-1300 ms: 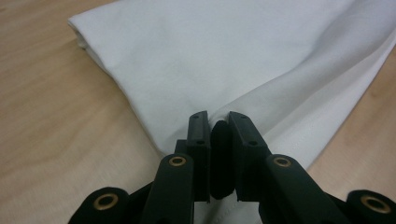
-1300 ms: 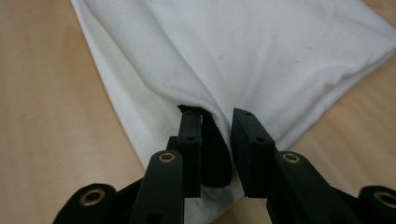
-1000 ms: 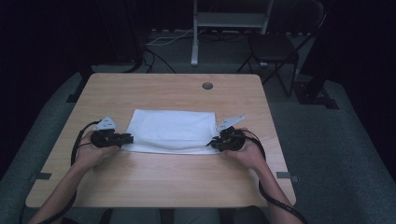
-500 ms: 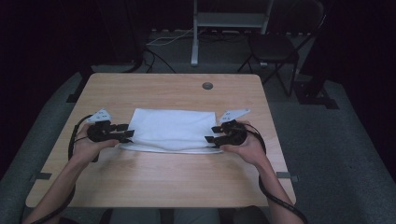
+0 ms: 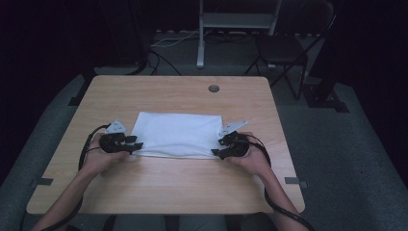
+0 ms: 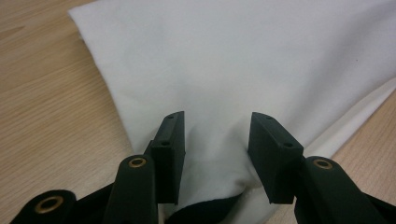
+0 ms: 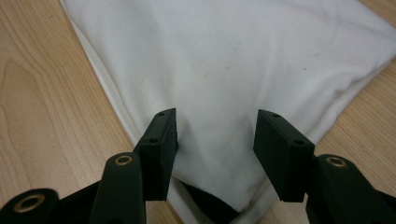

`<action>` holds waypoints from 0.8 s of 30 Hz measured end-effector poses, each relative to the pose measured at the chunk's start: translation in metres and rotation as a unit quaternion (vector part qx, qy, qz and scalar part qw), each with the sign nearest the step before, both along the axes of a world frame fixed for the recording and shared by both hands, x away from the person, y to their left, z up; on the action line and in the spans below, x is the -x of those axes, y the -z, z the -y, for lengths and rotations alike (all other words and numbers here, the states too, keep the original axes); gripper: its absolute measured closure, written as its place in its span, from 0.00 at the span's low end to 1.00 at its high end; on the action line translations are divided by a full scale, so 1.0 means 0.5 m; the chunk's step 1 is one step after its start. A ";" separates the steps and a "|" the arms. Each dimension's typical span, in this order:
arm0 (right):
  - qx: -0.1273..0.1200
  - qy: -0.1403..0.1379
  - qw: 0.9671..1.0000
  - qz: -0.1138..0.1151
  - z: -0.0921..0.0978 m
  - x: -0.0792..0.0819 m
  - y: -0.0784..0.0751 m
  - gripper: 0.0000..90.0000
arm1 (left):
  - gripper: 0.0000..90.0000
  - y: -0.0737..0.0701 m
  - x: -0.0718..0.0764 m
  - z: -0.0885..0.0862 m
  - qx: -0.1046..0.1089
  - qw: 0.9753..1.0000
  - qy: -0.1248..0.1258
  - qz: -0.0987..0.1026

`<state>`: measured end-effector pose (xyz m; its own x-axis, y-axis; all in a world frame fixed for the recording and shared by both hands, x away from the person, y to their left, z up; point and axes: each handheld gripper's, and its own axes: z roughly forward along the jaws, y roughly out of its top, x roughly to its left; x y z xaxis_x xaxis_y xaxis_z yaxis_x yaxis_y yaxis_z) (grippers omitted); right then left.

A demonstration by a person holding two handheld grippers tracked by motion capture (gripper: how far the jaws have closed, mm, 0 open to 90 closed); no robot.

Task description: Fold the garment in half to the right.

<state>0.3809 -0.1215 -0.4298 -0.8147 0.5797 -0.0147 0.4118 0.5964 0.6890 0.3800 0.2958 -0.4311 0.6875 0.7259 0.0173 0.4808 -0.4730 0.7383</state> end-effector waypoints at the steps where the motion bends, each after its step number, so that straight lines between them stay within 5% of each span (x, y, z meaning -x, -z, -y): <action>1: 0.000 0.003 1.000 0.003 0.000 0.001 -0.004 0.54 | 0.62 -0.004 0.000 0.001 0.007 1.000 0.000 0.001; 4: -0.034 0.005 0.999 0.006 -0.003 0.002 -0.021 0.54 | 0.62 -0.018 0.002 0.012 0.017 1.000 0.008 0.005; 12: -0.013 0.001 1.000 -0.018 -0.018 0.006 -0.004 0.54 | 0.61 -0.012 0.015 0.025 0.026 1.000 0.016 -0.005; 17: -0.001 0.004 1.000 -0.003 -0.013 0.013 0.000 0.55 | 0.61 -0.003 0.016 0.025 -0.019 1.000 0.016 0.001; 24: -0.014 0.012 1.000 -0.006 0.005 0.012 0.007 0.55 | 0.62 0.004 0.018 0.015 -0.010 1.000 0.009 0.006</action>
<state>0.3751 -0.1241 -0.4333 -0.8004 0.5993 0.0112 0.4338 0.5663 0.7008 0.3709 0.2884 -0.4330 0.7005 0.7125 0.0400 0.4627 -0.4961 0.7348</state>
